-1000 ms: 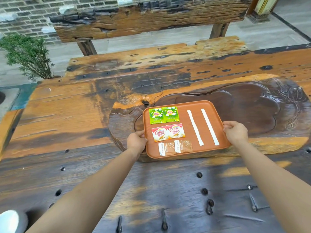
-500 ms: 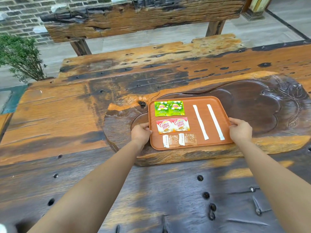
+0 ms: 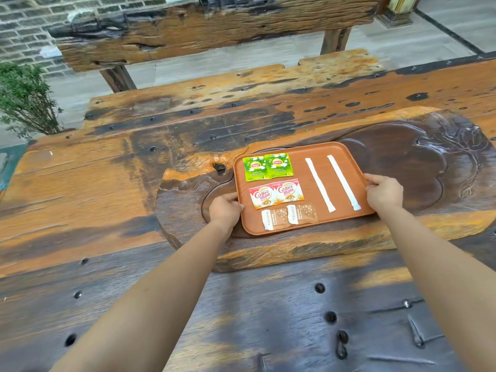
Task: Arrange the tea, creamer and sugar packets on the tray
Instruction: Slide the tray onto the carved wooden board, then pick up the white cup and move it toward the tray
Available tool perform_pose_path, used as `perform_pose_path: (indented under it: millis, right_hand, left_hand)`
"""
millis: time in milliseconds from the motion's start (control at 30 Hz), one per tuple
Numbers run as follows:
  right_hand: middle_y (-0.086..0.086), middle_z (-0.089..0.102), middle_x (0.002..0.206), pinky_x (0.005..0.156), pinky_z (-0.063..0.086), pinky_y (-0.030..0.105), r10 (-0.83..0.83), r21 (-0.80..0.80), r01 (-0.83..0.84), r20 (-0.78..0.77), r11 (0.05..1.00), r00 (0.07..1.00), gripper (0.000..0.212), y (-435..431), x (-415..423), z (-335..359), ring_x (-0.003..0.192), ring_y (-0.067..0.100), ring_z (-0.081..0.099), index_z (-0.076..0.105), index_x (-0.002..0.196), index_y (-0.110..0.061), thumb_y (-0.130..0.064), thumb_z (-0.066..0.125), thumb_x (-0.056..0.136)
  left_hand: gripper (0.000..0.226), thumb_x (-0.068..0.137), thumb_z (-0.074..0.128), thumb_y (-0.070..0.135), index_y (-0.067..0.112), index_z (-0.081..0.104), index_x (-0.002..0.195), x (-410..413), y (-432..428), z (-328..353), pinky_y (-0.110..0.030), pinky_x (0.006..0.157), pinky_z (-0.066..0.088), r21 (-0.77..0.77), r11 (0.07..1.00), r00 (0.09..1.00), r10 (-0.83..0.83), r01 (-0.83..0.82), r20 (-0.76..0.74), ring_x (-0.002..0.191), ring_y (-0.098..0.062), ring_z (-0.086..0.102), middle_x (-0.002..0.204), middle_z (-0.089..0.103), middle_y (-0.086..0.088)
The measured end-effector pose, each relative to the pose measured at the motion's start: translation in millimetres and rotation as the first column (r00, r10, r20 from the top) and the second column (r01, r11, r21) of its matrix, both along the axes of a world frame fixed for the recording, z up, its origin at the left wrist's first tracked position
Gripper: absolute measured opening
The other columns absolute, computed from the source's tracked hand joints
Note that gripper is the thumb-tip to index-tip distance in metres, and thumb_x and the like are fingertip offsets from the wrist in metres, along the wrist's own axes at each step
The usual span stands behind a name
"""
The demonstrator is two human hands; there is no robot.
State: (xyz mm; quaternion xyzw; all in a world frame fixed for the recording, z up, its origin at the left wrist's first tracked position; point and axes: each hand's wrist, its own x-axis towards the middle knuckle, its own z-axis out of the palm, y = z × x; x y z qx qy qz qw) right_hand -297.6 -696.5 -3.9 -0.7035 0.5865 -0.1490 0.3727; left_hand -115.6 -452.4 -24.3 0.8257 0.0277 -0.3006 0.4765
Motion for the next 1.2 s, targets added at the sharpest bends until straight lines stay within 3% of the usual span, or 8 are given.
perform_pose_path:
  millis: [300, 600, 767, 867, 933, 1033, 1100, 1200]
  right_hand:
    - [0.011, 0.058, 0.133, 0.107, 0.04, 0.035, 0.046, 0.021, -0.046, -0.012, 0.999, 0.999, 0.039, -2, -3, 0, 0.122, 0.028, 0.053, 0.057, 0.127, -0.011, -0.002, 0.042, 0.092]
    - [0.017, 0.048, 0.14, 0.105, 0.038, 0.041, 0.287, 0.056, -0.282, -0.263, 0.958, 0.921, 0.056, 10, -4, 20, 0.127, 0.034, 0.045, 0.033, 0.142, -0.008, -0.015, 0.053, 0.091]
    - [0.021, 0.051, 0.134, 0.097, 0.042, 0.046, 0.245, -0.109, -0.289, -0.301, 0.951, 0.921, 0.044, 26, 1, 24, 0.126, 0.039, 0.04, 0.044, 0.132, -0.004, -0.017, 0.046, 0.09]
    - [0.023, 0.057, 0.126, 0.094, 0.044, 0.045, 0.309, -0.16, -0.359, -0.27, 0.92, 0.912, 0.036, 52, 22, 34, 0.12, 0.041, 0.046, 0.053, 0.122, -0.002, -0.015, 0.045, 0.09]
    - [0.022, 0.059, 0.127, 0.094, 0.044, 0.038, 0.368, -0.101, -0.39, -0.189, 0.915, 0.911, 0.035, 79, 42, 40, 0.117, 0.036, 0.053, 0.056, 0.123, -0.002, -0.015, 0.047, 0.091]
    - [0.024, 0.068, 0.108, 0.068, 0.046, 0.028, 0.464, 0.159, -0.464, 0.041, 0.872, 0.885, 0.027, 137, 73, 43, 0.077, 0.025, 0.061, 0.064, 0.104, 0.004, -0.015, 0.05, 0.091]
    - [0.017, 0.067, 0.096, 0.055, 0.049, 0.02, 0.551, 0.364, -0.559, 0.136, 0.745, 0.823, 0.028, 188, 88, 44, 0.064, 0.016, 0.057, 0.062, 0.108, 0.005, -0.013, 0.047, 0.093]
    - [0.009, 0.062, 0.09, 0.059, 0.048, 0.018, 0.733, 0.556, -0.671, 0.153, 0.491, 0.663, 0.027, 268, 104, 37, 0.065, 0.012, 0.056, 0.06, 0.109, -0.001, -0.016, 0.044, 0.095]
  left_hand:
    - [0.033, 0.088, 0.056, 0.005, 0.014, 0.064, 0.119, 1, 0, -5, -0.04, 0.095, 0.053, -0.003, 1.0, 1.0, -0.009, 0.009, 0.002, 0.102, -0.025, 0.067, 0.094, 0.071, -0.007]
    - [0.05, 0.084, 0.061, 0.001, 0.006, 0.048, 0.133, -2, 18, 10, -0.036, 0.093, 0.053, -0.01, 0.991, 0.989, -0.134, 0.134, -0.054, 0.088, -0.019, 0.059, 0.076, 0.06, 0.002]
    - [0.04, 0.087, 0.057, 0.013, 0.009, 0.056, 0.127, -7, 46, 27, -0.03, 0.095, 0.049, 0.136, 0.954, 0.955, -0.282, 0.269, 0.091, 0.102, -0.025, 0.063, 0.109, 0.069, -0.013]
    - [0.039, 0.09, 0.054, 0.017, 0.011, 0.056, 0.128, -12, 74, 40, -0.025, 0.1, 0.042, 0.261, 0.895, 0.888, -0.417, 0.363, 0.194, 0.116, -0.023, 0.059, 0.125, 0.065, -0.009]
    - [0.04, 0.091, 0.053, 0.018, 0.014, 0.055, 0.13, -19, 99, 48, -0.021, 0.1, 0.038, 0.238, 0.881, 0.869, -0.456, 0.409, 0.193, 0.119, -0.018, 0.056, 0.13, 0.062, -0.004]
    - [0.038, 0.091, 0.055, 0.019, 0.018, 0.056, 0.129, -39, 149, 52, -0.02, 0.1, 0.036, 0.131, 0.862, 0.85, -0.505, 0.489, 0.148, 0.124, -0.014, 0.053, 0.131, 0.06, -0.001]
    - [0.036, 0.091, 0.055, 0.017, 0.016, 0.059, 0.127, -53, 190, 47, -0.015, 0.095, 0.035, 0.071, 0.887, 0.884, -0.461, 0.457, 0.079, 0.123, -0.012, 0.052, 0.129, 0.06, -0.002]
    - [0.038, 0.093, 0.053, 0.014, 0.01, 0.055, 0.13, -66, 254, 29, -0.008, 0.089, 0.033, 0.145, 0.909, 0.917, -0.398, 0.39, 0.029, 0.126, -0.014, 0.05, 0.138, 0.054, -0.007]
